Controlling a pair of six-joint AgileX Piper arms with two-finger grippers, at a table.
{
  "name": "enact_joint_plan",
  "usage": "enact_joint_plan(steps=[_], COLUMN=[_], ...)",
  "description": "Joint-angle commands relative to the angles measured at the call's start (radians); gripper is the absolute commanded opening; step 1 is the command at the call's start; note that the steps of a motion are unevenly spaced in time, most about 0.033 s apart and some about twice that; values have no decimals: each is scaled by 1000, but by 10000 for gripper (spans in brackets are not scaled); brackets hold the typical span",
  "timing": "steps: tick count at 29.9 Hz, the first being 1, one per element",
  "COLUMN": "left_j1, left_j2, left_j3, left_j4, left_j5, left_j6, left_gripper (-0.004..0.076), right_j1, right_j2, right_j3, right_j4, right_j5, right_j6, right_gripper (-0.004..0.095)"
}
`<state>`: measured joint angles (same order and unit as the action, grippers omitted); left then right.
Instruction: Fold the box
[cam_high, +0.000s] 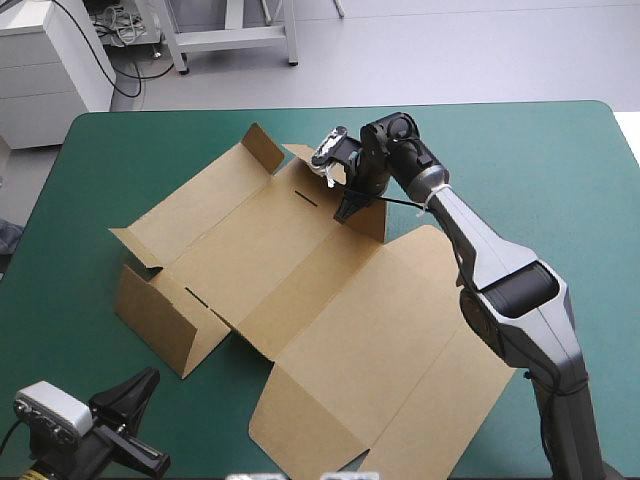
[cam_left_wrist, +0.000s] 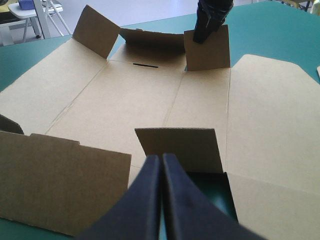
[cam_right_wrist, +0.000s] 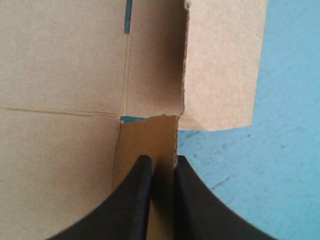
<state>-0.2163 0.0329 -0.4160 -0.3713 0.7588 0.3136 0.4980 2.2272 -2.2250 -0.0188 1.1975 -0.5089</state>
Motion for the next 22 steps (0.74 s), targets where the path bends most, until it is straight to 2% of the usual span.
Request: enact_joint_plan(steps=[1, 6, 11, 14, 22], left_j1=[-2, -2, -2, -2, -2], left_j2=[16, 16, 16, 16, 16], left_j3=[-21, -21, -21, -21, -21], left_j4=[-22, -22, -22, -22, -22], left_j5=[-77, -77, -77, -77, -77], left_j6=[1, 1, 1, 1, 1], left_gripper=[-8, -8, -8, -8, -8], right_j1=[-3, -3, -3, -3, -3], right_j2=[-72, -74, -78, -78, -78], right_j3=[-30, -30, -30, -30, -30], right_j4=[-19, -3, 9, 9, 33], right_j5=[-26, -26, -26, -26, -26], right_j6=[31, 31, 18, 27, 56], right_gripper=[91, 154, 330, 403, 408])
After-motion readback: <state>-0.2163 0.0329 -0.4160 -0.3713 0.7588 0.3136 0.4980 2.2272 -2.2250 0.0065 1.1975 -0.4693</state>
